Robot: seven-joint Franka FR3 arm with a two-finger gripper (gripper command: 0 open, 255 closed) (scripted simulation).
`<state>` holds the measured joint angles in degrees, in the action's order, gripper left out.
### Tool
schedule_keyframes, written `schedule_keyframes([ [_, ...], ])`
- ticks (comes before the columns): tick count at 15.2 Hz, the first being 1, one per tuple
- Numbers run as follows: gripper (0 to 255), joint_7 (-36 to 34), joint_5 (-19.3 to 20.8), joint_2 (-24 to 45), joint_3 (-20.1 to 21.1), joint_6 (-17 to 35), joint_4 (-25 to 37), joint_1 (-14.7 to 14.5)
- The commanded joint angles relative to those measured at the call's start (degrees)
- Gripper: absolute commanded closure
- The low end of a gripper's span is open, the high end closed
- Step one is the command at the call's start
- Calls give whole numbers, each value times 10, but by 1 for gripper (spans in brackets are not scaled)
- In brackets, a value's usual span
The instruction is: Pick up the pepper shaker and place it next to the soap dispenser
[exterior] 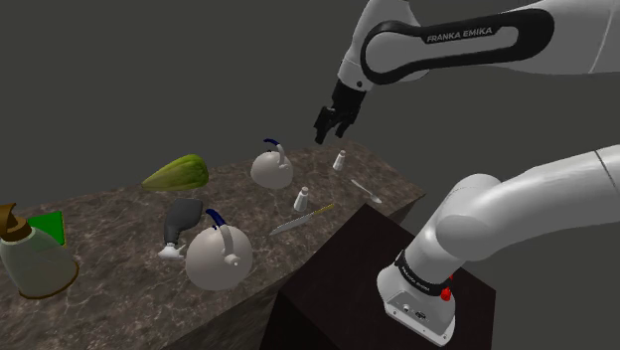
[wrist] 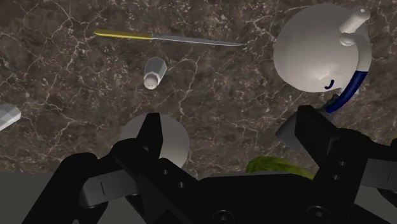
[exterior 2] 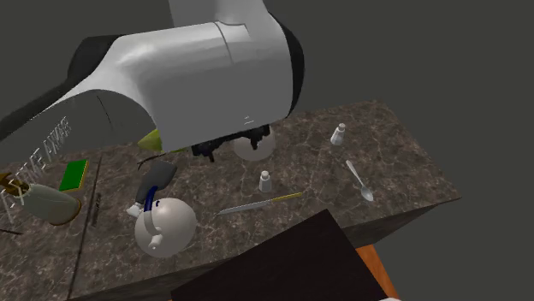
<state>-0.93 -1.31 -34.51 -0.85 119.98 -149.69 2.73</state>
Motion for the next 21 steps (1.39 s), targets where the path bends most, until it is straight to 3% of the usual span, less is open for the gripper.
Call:
schedule_keyframes([
  [1, 0, 1, 8, 35, -2, 47, -13, 6],
  [11, 0, -20, 57, 245, -6, 255, -22, 39],
  [21, 0, -86, 151, 490, -37, 414, 54, 58],
])
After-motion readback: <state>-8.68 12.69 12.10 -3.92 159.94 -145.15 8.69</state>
